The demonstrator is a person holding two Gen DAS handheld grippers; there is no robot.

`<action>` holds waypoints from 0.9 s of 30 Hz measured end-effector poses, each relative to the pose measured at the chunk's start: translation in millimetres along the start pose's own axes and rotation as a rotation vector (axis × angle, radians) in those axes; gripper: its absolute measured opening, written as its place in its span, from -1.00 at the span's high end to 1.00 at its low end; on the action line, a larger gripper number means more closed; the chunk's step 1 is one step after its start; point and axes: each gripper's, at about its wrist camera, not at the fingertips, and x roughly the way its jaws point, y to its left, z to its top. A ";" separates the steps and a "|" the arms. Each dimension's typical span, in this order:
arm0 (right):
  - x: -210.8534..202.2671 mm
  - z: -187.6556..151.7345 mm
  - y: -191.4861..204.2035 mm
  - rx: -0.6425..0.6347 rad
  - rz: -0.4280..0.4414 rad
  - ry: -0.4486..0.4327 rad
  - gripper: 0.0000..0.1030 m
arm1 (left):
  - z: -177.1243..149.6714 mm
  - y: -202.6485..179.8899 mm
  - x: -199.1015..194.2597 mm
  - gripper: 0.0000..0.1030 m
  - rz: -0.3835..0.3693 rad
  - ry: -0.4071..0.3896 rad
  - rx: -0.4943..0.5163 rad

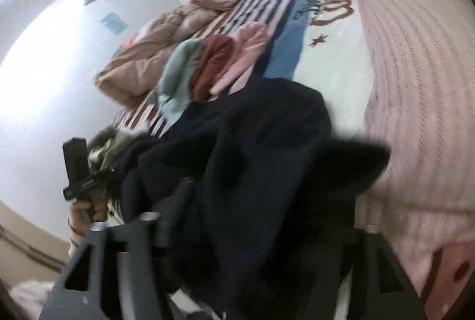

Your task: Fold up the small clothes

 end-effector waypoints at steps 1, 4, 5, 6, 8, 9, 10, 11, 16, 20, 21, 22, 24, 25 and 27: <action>-7.0 -7.4 5.4 -0.034 -0.033 0.004 -0.45 | -9.5 -0.2 -8.6 -0.65 -0.014 0.001 0.004; -21.8 -33.2 10.0 -0.089 -0.093 0.033 -0.48 | -37.9 -3.6 -21.0 -0.67 -0.036 0.038 0.006; -24.8 -44.9 8.0 -0.085 -0.075 0.051 -0.51 | -47.1 -6.0 -22.5 -0.67 -0.046 0.055 0.015; -24.8 -55.1 6.2 -0.086 -0.060 0.073 -0.55 | -58.7 -9.3 -23.1 -0.67 -0.059 0.074 0.027; -21.0 -72.5 4.2 -0.099 -0.050 0.118 -0.55 | -82.2 -18.2 -17.2 -0.67 -0.082 0.118 0.049; -16.8 -80.8 4.4 -0.108 -0.044 0.136 -0.55 | -88.1 -21.7 -12.8 -0.67 -0.088 0.129 0.047; -11.4 -89.8 5.7 -0.117 -0.034 0.157 -0.55 | -96.8 -25.0 -6.9 -0.67 -0.096 0.144 0.047; -6.1 -96.6 8.5 -0.133 -0.029 0.169 -0.55 | -101.5 -28.3 -4.8 -0.66 -0.077 0.128 0.057; 17.3 -105.5 30.0 -0.205 -0.066 0.152 0.76 | -104.9 -59.0 -0.2 0.42 0.021 0.117 0.131; 18.6 -100.4 46.9 -0.242 -0.048 0.117 0.83 | -98.7 -71.9 -14.0 0.71 -0.017 0.099 0.155; 10.7 -98.9 51.4 -0.240 -0.023 0.092 0.84 | -96.7 -75.4 -23.5 0.71 -0.016 0.076 0.171; 1.3 -95.5 56.4 -0.244 -0.003 0.062 0.84 | -94.2 -78.3 -36.7 0.71 -0.037 0.051 0.175; -17.8 -87.2 64.8 -0.267 0.000 0.000 0.86 | -86.8 -79.9 -58.0 0.71 -0.090 0.007 0.158; -27.1 -81.0 68.8 -0.273 -0.001 -0.034 0.86 | -79.3 -79.8 -70.0 0.71 -0.106 -0.023 0.148; -39.5 -65.0 74.6 -0.279 0.001 -0.085 0.86 | -63.3 -79.6 -85.0 0.71 -0.113 -0.076 0.139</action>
